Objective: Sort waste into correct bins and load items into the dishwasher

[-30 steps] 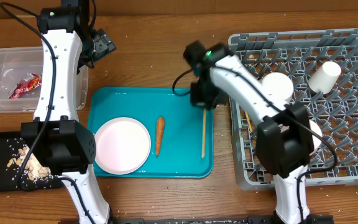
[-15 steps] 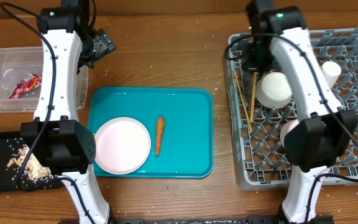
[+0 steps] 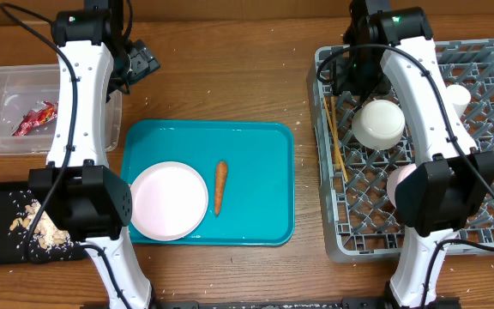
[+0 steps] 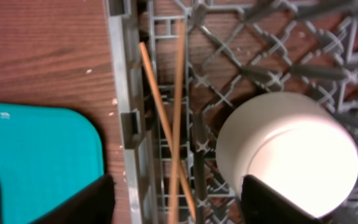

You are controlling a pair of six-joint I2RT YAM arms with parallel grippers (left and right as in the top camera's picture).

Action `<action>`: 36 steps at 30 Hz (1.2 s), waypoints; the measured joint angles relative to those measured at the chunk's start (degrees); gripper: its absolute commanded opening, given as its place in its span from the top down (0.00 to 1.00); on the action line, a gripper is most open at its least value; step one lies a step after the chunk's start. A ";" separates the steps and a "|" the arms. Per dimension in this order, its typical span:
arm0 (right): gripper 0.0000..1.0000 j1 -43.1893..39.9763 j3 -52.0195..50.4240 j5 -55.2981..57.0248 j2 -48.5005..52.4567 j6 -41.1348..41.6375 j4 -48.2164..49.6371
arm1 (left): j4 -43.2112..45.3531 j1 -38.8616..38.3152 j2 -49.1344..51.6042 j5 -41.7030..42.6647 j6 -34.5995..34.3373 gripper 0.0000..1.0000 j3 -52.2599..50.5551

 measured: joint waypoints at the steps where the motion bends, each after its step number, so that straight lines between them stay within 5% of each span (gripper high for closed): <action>1: 0.25 0.00 0.00 -0.13 0.00 0.00 -0.04 | 0.00 0.00 0.00 0.02 0.00 0.00 0.00; 14: 0.25 4.17 0.00 -16.90 -0.02 2.38 -2.29 | 0.00 0.00 -0.02 0.02 0.00 0.00 -0.04; 16: 0.18 6.95 0.00 -19.28 0.00 2.47 -1.53 | 0.00 0.00 0.00 0.02 0.00 0.00 -0.04; 17: 0.00 8.87 0.00 -20.15 0.00 3.06 -1.05 | 0.00 0.00 -0.02 0.00 0.00 0.00 -0.04; 18: 0.00 10.60 0.00 -20.50 -0.02 4.11 -0.68 | 0.02 0.00 -0.02 0.02 0.00 0.00 -0.07; 36: 0.00 30.64 -0.17 -6.84 0.00 26.21 8.24 | 0.00 0.00 -0.02 0.02 0.00 0.00 -0.09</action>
